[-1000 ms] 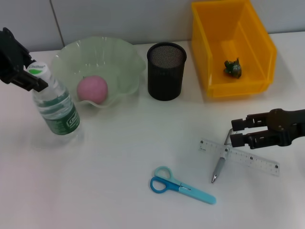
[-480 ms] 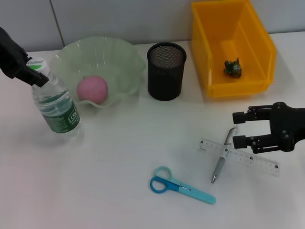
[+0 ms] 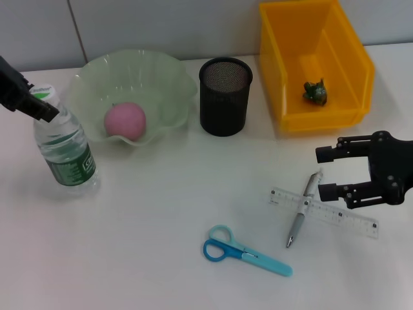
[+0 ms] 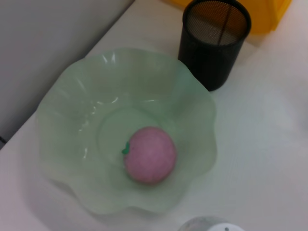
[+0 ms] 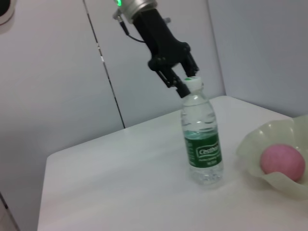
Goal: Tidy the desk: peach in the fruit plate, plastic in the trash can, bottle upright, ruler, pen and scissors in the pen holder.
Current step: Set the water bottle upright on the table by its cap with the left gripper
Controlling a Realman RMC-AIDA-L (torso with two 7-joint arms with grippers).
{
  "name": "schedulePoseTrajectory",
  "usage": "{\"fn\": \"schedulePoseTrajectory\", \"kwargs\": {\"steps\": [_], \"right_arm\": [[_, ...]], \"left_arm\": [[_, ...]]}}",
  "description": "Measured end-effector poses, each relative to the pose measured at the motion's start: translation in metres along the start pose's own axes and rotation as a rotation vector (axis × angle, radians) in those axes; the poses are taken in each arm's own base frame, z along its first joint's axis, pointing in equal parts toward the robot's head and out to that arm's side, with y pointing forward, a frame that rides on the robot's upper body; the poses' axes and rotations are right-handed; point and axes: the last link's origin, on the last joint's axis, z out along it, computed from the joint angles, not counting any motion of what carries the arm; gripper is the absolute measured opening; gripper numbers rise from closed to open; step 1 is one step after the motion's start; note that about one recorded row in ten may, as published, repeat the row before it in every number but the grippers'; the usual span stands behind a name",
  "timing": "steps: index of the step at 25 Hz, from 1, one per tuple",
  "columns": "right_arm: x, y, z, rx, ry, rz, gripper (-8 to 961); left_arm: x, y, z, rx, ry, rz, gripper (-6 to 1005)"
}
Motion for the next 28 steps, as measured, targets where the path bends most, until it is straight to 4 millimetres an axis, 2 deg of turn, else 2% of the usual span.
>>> {"fn": "schedulePoseTrajectory", "kwargs": {"steps": [12, 28], "right_arm": [[0.001, 0.004, -0.002, -0.021, -0.003, -0.042, 744], [0.000, 0.008, -0.004, -0.036, -0.017, -0.043, 745]], "left_arm": [[0.008, -0.001, 0.005, 0.034, 0.003, -0.002, 441], [0.005, -0.001, 0.012, 0.045, -0.004, 0.005, 440]]}}
